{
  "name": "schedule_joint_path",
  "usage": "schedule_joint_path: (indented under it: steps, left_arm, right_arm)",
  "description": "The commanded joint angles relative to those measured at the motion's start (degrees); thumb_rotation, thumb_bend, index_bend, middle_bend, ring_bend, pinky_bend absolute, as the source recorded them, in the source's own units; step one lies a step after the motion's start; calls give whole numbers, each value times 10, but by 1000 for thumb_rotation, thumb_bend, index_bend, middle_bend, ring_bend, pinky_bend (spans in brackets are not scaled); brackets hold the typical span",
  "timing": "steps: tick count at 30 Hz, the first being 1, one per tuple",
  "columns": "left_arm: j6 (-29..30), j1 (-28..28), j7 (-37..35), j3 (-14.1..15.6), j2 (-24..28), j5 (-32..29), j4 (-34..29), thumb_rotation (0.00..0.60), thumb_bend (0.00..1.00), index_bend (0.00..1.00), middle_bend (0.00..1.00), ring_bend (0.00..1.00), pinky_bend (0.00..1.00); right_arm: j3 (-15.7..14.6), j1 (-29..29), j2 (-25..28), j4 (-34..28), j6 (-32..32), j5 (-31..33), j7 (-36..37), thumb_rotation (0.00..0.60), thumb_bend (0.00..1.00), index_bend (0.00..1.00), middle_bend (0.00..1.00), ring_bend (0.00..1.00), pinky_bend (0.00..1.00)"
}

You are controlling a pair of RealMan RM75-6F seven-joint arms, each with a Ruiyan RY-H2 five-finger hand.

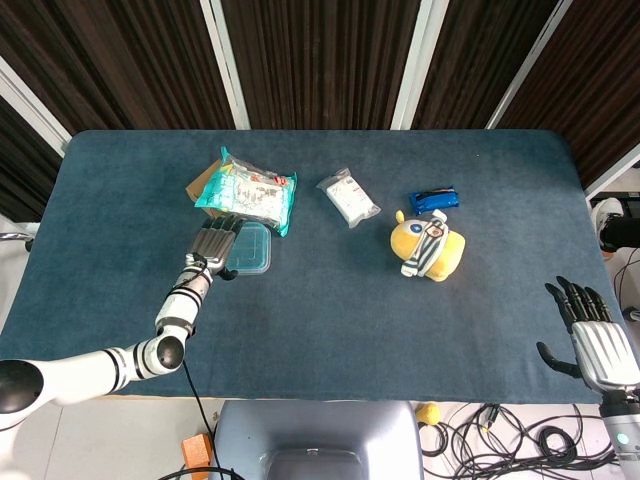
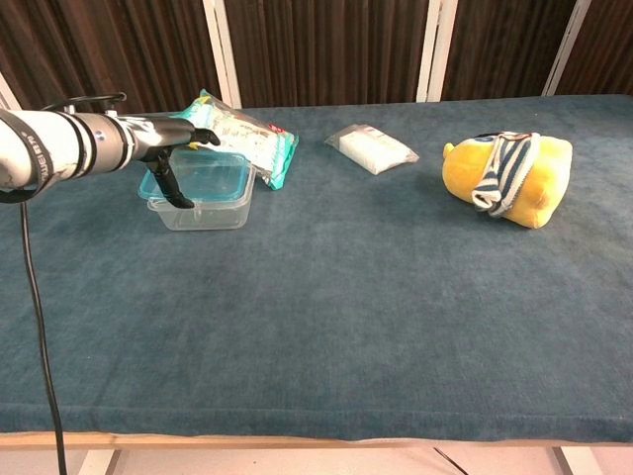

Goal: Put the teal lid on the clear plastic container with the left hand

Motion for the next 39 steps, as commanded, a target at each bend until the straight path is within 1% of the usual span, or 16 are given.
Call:
schedule_joint_path:
  steps: [1,10,15,19,22,26,28,32,39]
  left_arm:
    - [-4,-1,3,2,1,-7,0,600,231,0,0,0,44]
    - [-6,-5,9,4,10,-18,-15,600,224,0,0,0,27]
    - [0,-5,10,6,33,-14,-54,600,231,0,0,0,35]
    - [21,1,1,4,48,12,-84,600,264,0,3,0,37]
    - [36,13,-17,1,56,44,-106,600,274,0,77,2,38]
    - [62,33,-40,4,52,99,-118,600,279,0,257,62,31]
    - [65,40,-50,6,47,119,-116,600,279,0,312,75,11]
    - [59,47,-59,9,38,135,-106,600,279,0,341,79,0]
    - [52,52,-65,9,24,154,-93,600,279,0,313,79,0]
  right_arm:
    - [1,0,0,0,1,1,1,600,252,0,0,0,0]
    - [1,0,1,1,1,1,2,600,252,0,0,0,0]
    - [1,0,0,1,0,1,0,600,252,0,0,0,0]
    - [0,0,-1,-1,0,-1,-3,600,252,0,0,0,0]
    - [-1,-1,-1,-2,3,-3,-3,600,252,0,0,0,0]
    - [-2,-1,-2,-3,3,-5,-4,600,252,0,0,0,0]
    - [-3,-1,-2,-3,3,-7,-5,600,252,0,0,0,0]
    - [-3,-2,-2,-3,6,-9,-4,600,252,0,0,0,0]
    - [-3,-1,-1,-2,4,-8,-4,600,252,0,0,0,0]
